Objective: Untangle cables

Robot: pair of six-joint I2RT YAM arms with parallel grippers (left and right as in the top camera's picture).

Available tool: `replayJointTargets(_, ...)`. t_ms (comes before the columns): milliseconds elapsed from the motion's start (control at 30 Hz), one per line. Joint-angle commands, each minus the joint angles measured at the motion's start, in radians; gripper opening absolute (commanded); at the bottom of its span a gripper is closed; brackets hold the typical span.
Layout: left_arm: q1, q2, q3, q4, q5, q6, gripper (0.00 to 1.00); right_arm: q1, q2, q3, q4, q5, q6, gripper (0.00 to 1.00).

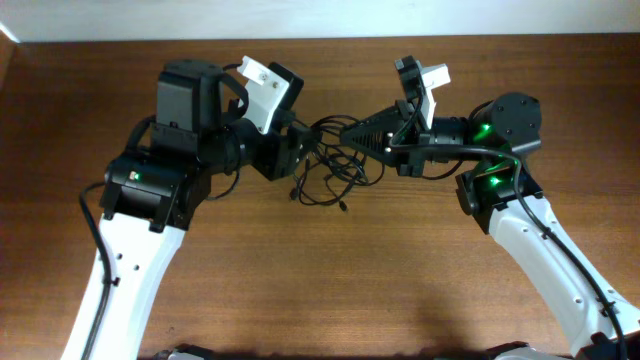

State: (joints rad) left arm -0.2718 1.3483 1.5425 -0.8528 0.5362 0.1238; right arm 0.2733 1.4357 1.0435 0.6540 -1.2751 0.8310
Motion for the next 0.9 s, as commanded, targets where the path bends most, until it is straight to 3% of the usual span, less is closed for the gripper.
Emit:
replayJointTargets(0,0.006,0.032,-0.003,0.014,0.03,-0.011,0.46,0.009,-0.002,0.023,0.01,-0.057,-0.003,0.04)
replayJointTargets(67,0.006,0.051,-0.003,0.022,0.076,-0.025,0.39,0.009,-0.002,0.023,0.01,-0.057,-0.003,0.04)
replayJointTargets(133,0.006,0.055,-0.003,0.03,0.098,-0.025,0.39,0.009,-0.002,0.023,0.01,-0.057,-0.003,0.04)
replayJointTargets(267,0.006,0.055,-0.003,0.03,0.171,-0.024,0.46,0.009,-0.002,0.023,0.01,-0.057,-0.003,0.04)
replayJointTargets(433,0.006,0.055,-0.003,0.038,0.187,-0.024,0.01,0.009,-0.002,0.023,0.01,-0.057,-0.003,0.04)
replayJointTargets(733,0.006,0.055,-0.003,0.04,0.095,-0.025,0.0,0.008,-0.002,0.023,0.009,-0.057,-0.003,0.07)
replayJointTargets(767,0.006,0.055,-0.003,0.039,0.074,-0.025,0.0,0.008,-0.002,0.023,0.009,-0.057,-0.003,0.16)
replayJointTargets(867,0.006,0.055,-0.003,0.039,0.016,-0.027,0.0,0.008,-0.002,0.023,0.009,-0.057,-0.003,0.27)
